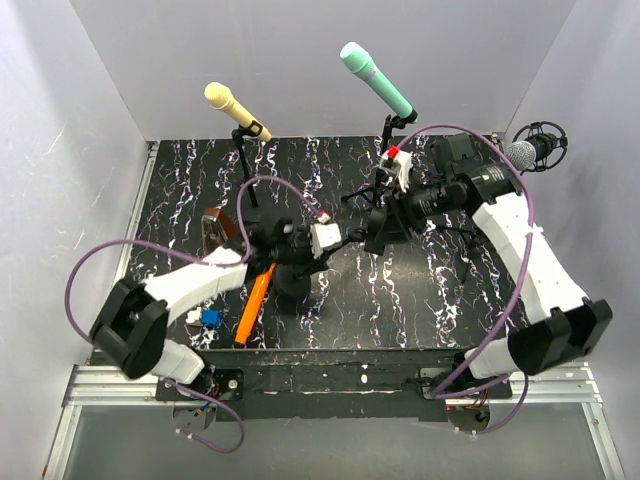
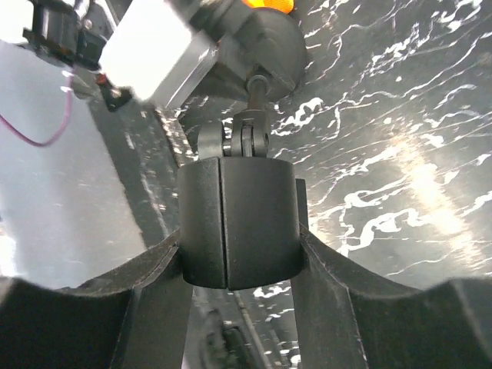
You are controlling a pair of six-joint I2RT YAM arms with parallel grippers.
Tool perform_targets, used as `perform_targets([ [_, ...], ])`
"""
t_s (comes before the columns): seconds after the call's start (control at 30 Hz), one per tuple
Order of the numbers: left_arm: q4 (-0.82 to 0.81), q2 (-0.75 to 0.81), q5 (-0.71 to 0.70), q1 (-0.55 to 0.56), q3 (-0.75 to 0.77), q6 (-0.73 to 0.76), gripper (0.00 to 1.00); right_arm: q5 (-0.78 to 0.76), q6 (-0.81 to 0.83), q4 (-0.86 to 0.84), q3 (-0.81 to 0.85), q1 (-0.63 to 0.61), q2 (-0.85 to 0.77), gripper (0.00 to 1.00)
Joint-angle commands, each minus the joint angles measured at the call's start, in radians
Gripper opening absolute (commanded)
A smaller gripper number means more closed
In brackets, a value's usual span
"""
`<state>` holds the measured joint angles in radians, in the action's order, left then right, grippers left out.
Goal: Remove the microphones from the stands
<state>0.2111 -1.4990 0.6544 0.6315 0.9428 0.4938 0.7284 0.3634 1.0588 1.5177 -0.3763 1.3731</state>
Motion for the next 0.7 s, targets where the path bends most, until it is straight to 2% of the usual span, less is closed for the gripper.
perform_targets([
  [0.0,-0.447,0.207,-0.704,0.175,-0.171,-0.135,0.00,0.054,-0.271,0.147,0.049,0.016,0.063,0.01],
  [0.07,-0.425,0.192,-0.782,0.218,-0.173,-0.158,0.00,0.057,-0.345,0.116,0.018,0.020,0.058,0.01],
  [0.13,-0.394,0.187,-0.777,0.226,-0.168,-0.208,0.00,0.084,-0.356,0.107,0.013,0.020,0.066,0.01],
  [0.17,-0.375,0.190,-0.738,0.227,-0.167,-0.224,0.05,0.079,-0.356,0.099,0.016,0.020,0.066,0.01],
  [0.2,-0.353,0.200,-0.699,0.227,-0.159,-0.230,0.20,0.068,-0.356,0.090,0.027,0.020,0.061,0.01],
  [0.23,-0.319,0.207,-0.655,0.226,-0.150,-0.225,0.43,0.063,-0.334,0.092,0.041,0.020,0.060,0.01],
  [0.27,-0.273,0.221,-0.582,0.223,-0.133,-0.213,0.60,0.062,-0.302,0.092,0.051,0.020,0.058,0.01],
  [0.33,-0.140,0.226,-0.401,0.192,-0.079,-0.193,0.71,0.062,-0.229,0.090,0.067,0.019,0.047,0.01],
  [0.37,-0.093,0.221,-0.321,0.160,-0.053,-0.207,0.74,0.071,-0.178,0.095,0.068,0.020,0.037,0.01],
  [0.5,0.095,0.123,0.081,-0.007,0.068,-0.236,0.75,0.101,-0.017,0.017,0.006,0.020,-0.041,0.01],
  [0.57,0.178,0.050,0.253,-0.084,0.126,-0.151,0.72,0.092,0.021,-0.057,-0.045,0.019,-0.087,0.01],
  [0.67,0.328,-0.041,0.367,-0.105,0.215,0.021,0.69,0.069,0.063,-0.099,-0.071,0.017,-0.112,0.01],
])
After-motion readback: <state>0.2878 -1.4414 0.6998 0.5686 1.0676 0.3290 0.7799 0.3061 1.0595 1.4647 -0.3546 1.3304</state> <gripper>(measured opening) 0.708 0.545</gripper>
